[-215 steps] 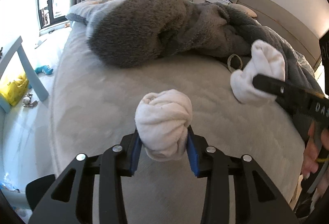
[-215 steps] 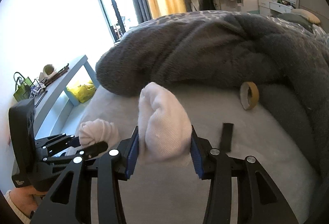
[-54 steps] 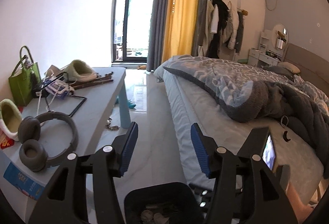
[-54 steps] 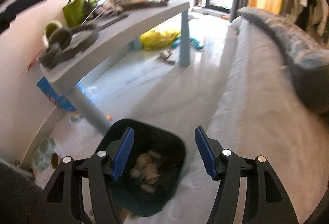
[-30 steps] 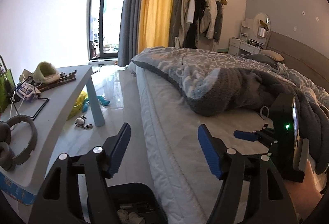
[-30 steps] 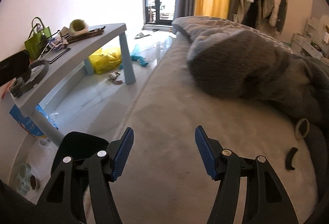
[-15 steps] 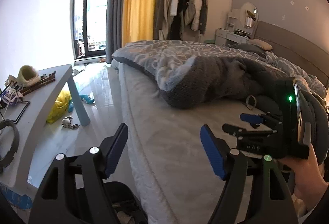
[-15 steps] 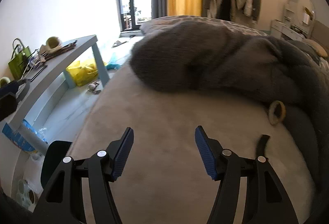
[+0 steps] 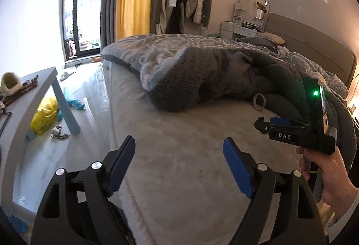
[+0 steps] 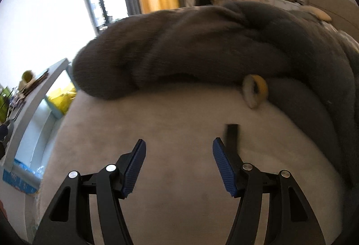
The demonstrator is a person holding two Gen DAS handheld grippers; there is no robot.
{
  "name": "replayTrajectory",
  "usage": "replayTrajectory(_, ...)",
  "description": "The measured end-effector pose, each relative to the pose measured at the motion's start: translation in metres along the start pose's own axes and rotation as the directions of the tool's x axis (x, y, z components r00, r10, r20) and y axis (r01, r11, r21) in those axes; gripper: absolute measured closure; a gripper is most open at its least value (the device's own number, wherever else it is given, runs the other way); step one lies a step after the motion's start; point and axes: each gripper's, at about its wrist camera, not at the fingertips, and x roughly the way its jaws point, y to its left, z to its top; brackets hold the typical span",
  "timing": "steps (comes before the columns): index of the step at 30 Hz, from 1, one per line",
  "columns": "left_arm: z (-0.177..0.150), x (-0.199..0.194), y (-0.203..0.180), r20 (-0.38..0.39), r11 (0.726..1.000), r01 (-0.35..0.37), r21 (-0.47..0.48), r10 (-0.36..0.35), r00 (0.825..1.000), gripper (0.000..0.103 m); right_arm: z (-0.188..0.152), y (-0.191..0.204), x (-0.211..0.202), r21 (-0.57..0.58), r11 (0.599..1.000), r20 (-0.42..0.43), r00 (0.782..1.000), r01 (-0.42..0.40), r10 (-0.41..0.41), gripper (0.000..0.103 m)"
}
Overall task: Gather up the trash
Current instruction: 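Move both tools back over the bed toward the remaining black clip, then close the right tool on the black clip lying on the bed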
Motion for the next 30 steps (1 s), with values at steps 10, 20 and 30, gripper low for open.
replayTrajectory(10, -0.003, 0.037, -0.017, -0.089, 0.994, 0.104, -0.039, -0.108, 0.99, 0.02, 0.004, -0.026, 0.033, 0.042, 0.998, -0.055, 0.998, 0.035, -0.033, 0.05)
replayTrajectory(20, 0.019, 0.075, -0.041, -0.135, 0.974, 0.226, 0.01, -0.223, 0.965, 0.019, 0.004, -0.051, 0.059, 0.106, 0.994, -0.094, 0.996, -0.004, 0.014, 0.063)
replayTrajectory(30, 0.038, 0.115, -0.078, -0.151, 0.952, 0.29, 0.093, -0.275, 0.95, 0.017, 0.003, -0.07, 0.058, 0.099, 0.995, -0.087, 0.996, -0.029, 0.037, 0.083)
